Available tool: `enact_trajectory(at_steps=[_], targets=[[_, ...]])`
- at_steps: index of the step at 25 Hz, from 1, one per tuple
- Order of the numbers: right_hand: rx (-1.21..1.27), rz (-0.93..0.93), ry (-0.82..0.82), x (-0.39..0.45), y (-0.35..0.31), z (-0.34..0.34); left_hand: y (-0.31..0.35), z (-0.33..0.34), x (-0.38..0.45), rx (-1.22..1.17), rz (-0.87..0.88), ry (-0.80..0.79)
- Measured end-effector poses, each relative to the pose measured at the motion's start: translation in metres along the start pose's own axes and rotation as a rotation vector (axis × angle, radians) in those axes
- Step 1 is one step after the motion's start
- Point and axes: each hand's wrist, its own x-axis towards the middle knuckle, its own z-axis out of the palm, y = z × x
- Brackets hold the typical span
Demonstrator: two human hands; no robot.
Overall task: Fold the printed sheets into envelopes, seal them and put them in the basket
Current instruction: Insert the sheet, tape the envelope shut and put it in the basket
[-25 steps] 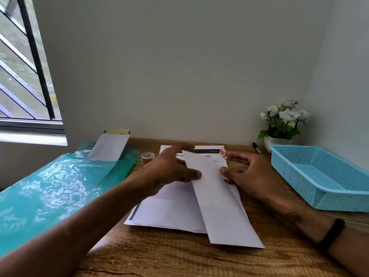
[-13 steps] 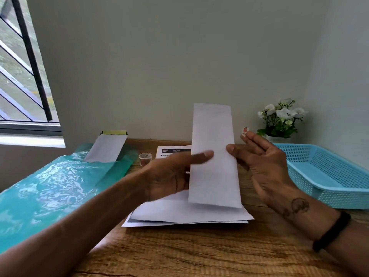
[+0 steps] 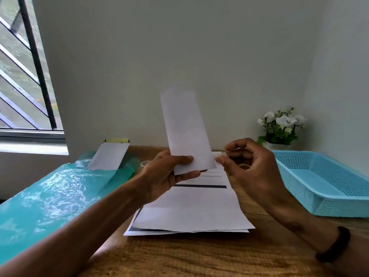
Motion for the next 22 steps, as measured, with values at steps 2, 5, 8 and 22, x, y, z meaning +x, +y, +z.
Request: enact_trajectory(at_steps=[2, 5, 8, 22], targets=[[0.004, 0.015, -0.058, -0.003, -0.001, 0.004, -0.002, 0.001, 0.0, 0.017, 0.023, -0.03], [-0.006, 0.028, -0.075, -0.004, 0.001, 0.003, -0.005, 0.0, 0.002, 0.06, 0.063, -0.079], [-0.011, 0.067, -0.065, -0.005, 0.006, 0.004, -0.009, -0.002, 0.004, 0.082, 0.099, -0.124], [-0.052, 0.027, 0.008, -0.011, 0.011, 0.009, -0.026, -0.001, 0.007, 0.092, 0.147, -0.176]])
